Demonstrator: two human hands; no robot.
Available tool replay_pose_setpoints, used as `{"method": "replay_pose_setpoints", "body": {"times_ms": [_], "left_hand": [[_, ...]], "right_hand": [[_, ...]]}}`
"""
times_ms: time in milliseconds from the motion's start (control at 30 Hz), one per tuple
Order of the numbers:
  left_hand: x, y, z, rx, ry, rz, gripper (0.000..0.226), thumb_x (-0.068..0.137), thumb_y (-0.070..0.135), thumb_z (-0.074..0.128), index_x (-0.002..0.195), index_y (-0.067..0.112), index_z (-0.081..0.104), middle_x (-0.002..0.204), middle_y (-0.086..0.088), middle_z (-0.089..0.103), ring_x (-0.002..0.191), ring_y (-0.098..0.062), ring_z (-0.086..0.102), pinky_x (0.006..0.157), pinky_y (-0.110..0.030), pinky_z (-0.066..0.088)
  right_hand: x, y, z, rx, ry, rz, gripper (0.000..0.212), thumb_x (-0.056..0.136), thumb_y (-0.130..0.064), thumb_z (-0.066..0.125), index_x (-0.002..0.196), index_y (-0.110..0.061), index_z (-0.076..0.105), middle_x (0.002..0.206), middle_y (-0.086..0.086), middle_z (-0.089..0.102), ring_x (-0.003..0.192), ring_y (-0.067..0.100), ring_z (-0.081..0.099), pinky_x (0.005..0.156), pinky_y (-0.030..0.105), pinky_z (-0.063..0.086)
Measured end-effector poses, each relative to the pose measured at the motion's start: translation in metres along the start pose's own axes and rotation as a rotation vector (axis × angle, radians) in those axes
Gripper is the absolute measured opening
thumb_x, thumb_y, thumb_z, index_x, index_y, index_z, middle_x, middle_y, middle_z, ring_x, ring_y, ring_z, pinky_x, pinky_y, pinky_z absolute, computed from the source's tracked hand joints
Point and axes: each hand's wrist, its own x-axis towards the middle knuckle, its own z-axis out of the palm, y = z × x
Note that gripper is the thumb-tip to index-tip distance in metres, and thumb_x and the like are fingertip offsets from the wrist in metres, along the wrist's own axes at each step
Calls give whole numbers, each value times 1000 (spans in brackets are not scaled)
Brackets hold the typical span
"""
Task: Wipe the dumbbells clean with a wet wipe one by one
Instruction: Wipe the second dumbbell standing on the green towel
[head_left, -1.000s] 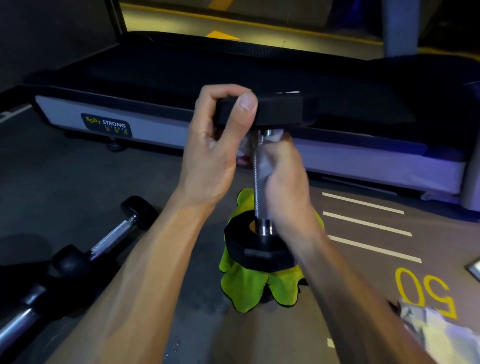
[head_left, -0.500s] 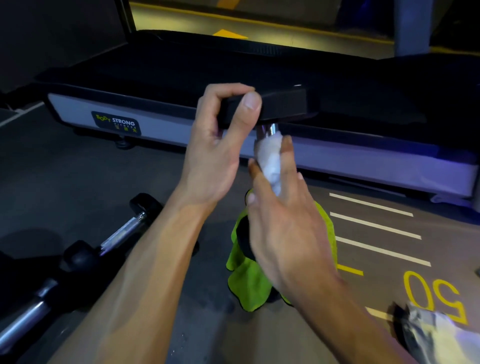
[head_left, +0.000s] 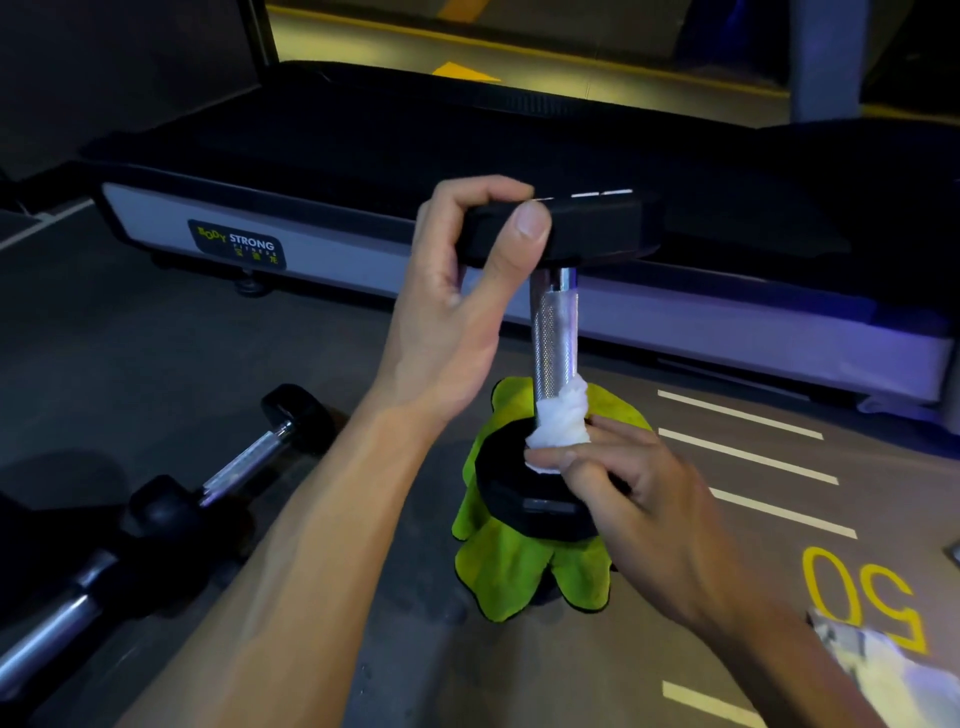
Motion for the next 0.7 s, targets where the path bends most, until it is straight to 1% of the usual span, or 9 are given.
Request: {"method": "replay_pose_setpoints", "body": {"times_ms": [100,167,233,300,367,400,533,633,700], "left_hand": [[-6,-2,6,-27,44,-1,48,94,44,58,136,25,46,137,-4,48,123,-4,51,105,-24,42],[-14,-11,10,-54,58,-57,79,89,49,69,152,29,26,155,-4,37,145,-10,39,121,-39,35],[-27,-23,15,-83,55,-196,102,81,51,79,159,32,16,154,-3,43,142,-18,47,120,-47,37],[-41,-29,18,-22,26,-328,85,83,48,81,152,21,39,119,8,68,113,-10,66,103,-35,51],[-53,-34,22,21,-7,-376,35,93,39,72,115,12,68,80,13,70,78,-1,66,78,-22,51],[-57,-31,23,30,-10,-384,23,97,35,67,97,12,70,72,11,70,69,-1,65,69,-19,50],[-63,-20,27,49,-41,-367,27,104,37,55,94,15,67,91,-7,78,82,-21,75,72,-36,60],[-65,-18,33,78,-24,-377,25,101,46,53,89,26,61,85,-3,75,69,-12,67,66,-38,55],[-68,-19,38,37,14,-400,25,97,50,51,92,28,61,85,-1,74,74,-16,68,69,-47,57]], "right_hand": [[1,-3,0,104,31,16,38,81,-41,44,90,-51,79,103,-57,55,129,-6,47,110,30,41],[-1,-4,2,113,42,-2,37,82,-38,45,89,-47,80,101,-60,52,127,-7,47,107,20,39],[-3,-3,2,131,54,-13,37,82,-36,46,89,-45,81,99,-63,48,126,-11,45,101,6,34],[-5,-1,4,138,67,-20,38,83,-34,45,90,-43,81,97,-64,46,125,-18,41,96,2,31],[-7,0,8,126,78,-43,38,87,-33,44,90,-43,81,100,-62,49,123,-25,35,93,-1,28],[-9,1,10,110,86,-69,37,89,-32,45,90,-42,80,103,-58,53,125,-23,36,93,-1,28],[-13,5,13,100,105,-145,33,98,-30,44,88,-28,75,105,-23,68,112,6,58,85,16,43],[-14,3,12,177,135,-105,31,99,-32,44,77,-31,67,94,-19,69,94,7,63,73,16,43],[-17,0,12,260,134,-92,33,100,-30,45,78,-36,68,90,-22,71,89,4,65,70,11,43]]}}
